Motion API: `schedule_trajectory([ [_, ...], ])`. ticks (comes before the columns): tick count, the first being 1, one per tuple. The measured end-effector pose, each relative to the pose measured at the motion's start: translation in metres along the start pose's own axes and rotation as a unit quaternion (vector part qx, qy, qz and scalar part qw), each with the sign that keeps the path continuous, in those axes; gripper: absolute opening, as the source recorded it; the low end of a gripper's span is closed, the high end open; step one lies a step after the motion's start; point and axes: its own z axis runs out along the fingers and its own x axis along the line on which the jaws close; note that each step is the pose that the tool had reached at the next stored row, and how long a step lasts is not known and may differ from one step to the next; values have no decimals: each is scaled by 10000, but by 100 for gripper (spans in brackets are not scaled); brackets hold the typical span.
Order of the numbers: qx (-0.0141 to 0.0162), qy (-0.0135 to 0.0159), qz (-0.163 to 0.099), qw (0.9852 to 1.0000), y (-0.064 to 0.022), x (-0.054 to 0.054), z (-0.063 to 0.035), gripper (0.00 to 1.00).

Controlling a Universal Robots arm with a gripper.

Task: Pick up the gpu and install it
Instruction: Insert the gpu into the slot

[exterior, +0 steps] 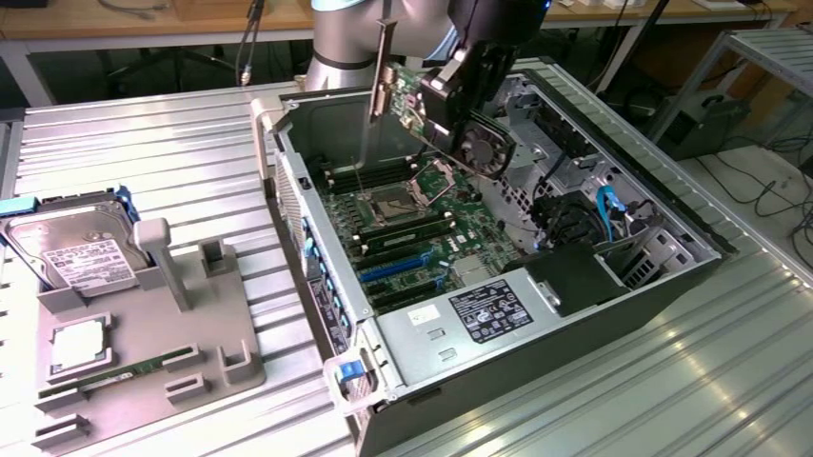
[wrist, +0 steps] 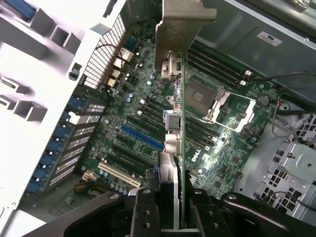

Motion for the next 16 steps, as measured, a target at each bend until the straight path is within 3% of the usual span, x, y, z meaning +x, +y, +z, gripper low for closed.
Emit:
schedule_trajectory([
  [16,-2,23,-547,9985,0,0,0,28],
])
